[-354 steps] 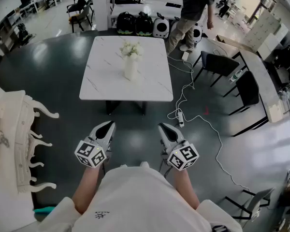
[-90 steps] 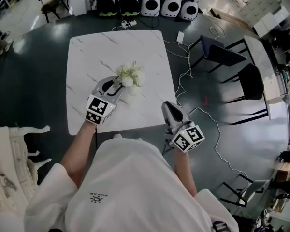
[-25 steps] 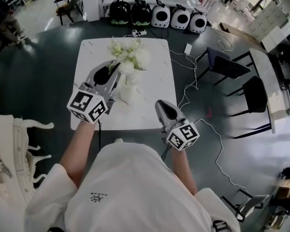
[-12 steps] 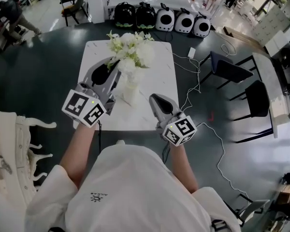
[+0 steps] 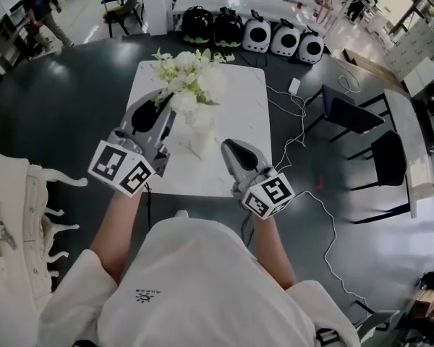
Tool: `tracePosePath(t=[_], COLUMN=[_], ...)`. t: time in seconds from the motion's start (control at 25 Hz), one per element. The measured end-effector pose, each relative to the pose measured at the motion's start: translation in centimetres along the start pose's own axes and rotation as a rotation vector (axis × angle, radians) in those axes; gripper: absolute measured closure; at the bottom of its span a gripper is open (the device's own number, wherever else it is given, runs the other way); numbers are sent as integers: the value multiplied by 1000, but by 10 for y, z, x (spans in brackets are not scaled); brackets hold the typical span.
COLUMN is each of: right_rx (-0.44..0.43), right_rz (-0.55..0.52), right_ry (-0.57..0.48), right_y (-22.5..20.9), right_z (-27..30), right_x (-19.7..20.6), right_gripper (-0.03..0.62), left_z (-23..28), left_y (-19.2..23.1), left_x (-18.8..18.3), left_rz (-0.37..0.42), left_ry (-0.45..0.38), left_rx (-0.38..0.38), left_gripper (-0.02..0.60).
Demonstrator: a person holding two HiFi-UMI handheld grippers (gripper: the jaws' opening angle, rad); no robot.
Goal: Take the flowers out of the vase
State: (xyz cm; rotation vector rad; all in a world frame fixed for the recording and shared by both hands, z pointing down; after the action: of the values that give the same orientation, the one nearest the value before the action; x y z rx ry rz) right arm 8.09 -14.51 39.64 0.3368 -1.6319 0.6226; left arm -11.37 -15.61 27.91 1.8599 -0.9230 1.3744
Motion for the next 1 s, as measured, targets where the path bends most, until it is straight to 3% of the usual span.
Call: tracePosePath(t=[0.44,1.0], right_rx=[-40,4], right_rz=[-8,10], right_ry=[19,33], right_y=[16,10], right_z=[13,0], right_x=[14,19], right_gripper=[568,568], left_z=[-45,-57], left_y=[21,31], left_x=[29,79], left_rz=[-23,-66], left_ry=[45,133], left_rx=[-85,-116], left_gripper=[534,534])
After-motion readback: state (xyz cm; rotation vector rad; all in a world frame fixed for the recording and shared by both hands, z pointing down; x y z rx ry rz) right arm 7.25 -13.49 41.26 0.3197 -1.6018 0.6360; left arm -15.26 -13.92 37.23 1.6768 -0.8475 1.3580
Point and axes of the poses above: the fingertips, and each gripper's own axes: z forward along the fingers, y to its left, x out of its underside, the point moved 5 cm from there along -z, backward along the fingers, and after that the axes turned 1 degree about z, right-handed, at the moved point
